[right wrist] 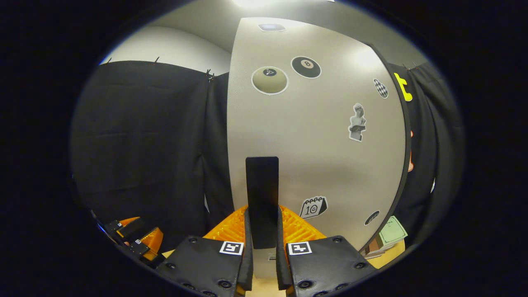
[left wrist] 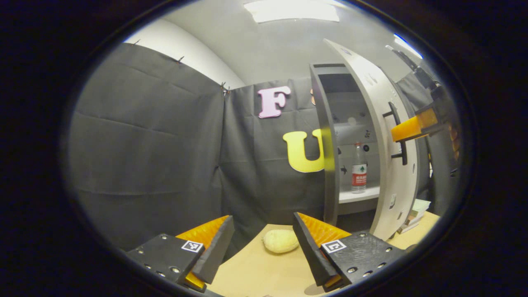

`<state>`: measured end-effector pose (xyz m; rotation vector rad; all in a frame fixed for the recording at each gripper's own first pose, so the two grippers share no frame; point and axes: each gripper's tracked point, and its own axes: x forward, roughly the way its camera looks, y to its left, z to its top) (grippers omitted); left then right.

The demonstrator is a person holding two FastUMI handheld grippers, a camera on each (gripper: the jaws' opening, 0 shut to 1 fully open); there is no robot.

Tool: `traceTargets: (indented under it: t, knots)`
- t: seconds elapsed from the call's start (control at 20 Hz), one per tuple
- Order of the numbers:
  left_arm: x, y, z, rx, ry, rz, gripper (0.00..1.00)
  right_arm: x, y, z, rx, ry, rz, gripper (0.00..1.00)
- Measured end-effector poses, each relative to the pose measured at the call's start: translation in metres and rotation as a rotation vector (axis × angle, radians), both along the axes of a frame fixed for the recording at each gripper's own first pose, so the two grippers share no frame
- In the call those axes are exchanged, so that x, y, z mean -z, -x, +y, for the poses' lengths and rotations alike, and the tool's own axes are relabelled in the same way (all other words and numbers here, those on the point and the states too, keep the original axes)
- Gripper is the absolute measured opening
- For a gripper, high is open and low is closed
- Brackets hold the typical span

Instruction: Open the cabinet door with the right hand, grasp the bottle in the cabinet with the left hand and place it on the coaster, then close the cabinet door with the right hand.

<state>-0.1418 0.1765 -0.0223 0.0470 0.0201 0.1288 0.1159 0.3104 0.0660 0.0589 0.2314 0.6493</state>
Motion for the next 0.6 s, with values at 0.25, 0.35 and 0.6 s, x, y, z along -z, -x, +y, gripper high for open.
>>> traceTargets:
  t: [0.25, 0.35, 0.6]
  knots:
    - [-0.02, 0.008, -0.023, 0.026, -0.018, -0.033, 0.86, 0.001, 0.005, -0.012, -0.028, -0.006, 0.001, 0.25]
    - [-0.023, 0.011, -0.034, 0.037, -0.016, -0.04, 0.86, 0.002, 0.004, -0.017, -0.033, -0.005, 0.002, 0.25]
    - [-0.029, 0.012, -0.068, 0.087, -0.012, -0.046, 0.86, 0.004, 0.007, -0.03, -0.034, -0.01, 0.007, 0.25]
